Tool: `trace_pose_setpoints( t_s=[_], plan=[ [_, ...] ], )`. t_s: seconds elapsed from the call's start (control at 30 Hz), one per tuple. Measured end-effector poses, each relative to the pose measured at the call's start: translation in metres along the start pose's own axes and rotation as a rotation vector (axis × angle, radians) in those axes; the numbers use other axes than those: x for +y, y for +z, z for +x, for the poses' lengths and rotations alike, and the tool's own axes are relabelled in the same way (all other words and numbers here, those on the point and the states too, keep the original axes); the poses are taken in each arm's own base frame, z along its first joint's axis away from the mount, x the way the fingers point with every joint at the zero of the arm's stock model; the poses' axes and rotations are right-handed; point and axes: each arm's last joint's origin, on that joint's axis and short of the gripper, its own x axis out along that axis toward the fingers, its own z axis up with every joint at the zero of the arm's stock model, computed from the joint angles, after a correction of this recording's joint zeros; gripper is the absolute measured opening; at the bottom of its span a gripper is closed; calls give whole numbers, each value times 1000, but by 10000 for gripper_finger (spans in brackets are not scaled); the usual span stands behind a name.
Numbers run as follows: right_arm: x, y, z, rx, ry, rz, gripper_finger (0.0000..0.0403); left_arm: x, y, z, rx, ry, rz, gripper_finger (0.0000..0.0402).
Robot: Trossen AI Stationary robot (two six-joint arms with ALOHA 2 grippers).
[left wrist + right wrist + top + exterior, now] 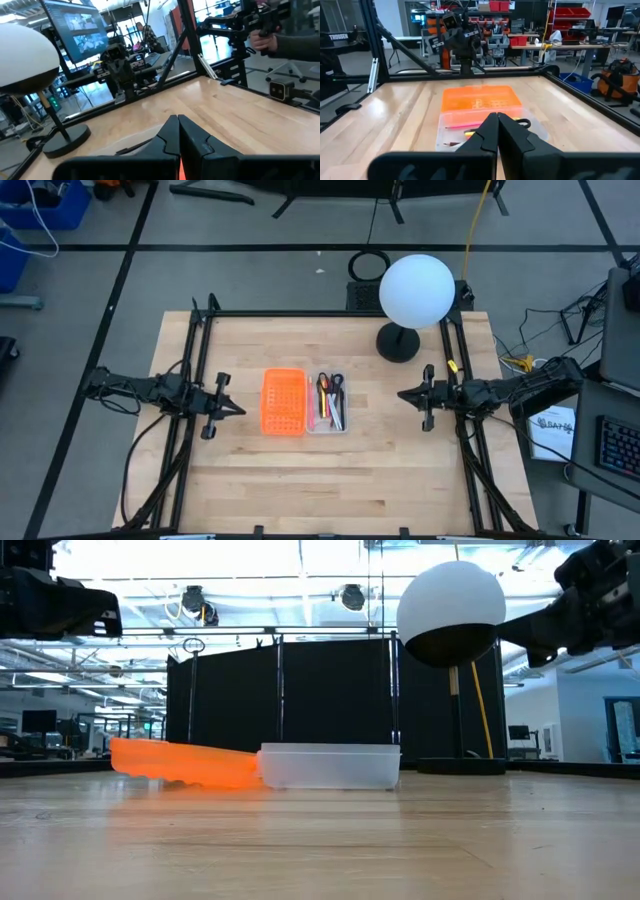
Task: Pick & place school supplies into a supply box
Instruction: Return to Home Position
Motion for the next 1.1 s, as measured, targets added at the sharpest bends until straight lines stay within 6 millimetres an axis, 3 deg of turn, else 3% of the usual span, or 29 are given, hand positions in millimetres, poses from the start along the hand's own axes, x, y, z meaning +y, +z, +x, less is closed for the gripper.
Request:
trace_pose_setpoints(
  t_s=[0.43, 1.1],
  plan=[
    [0, 0, 0, 0, 1, 7, 0, 1, 0, 0, 10, 30, -82, 39],
    [0, 0, 0, 1, 2, 7, 0, 1, 0, 0, 9, 33, -86, 42]
  ],
)
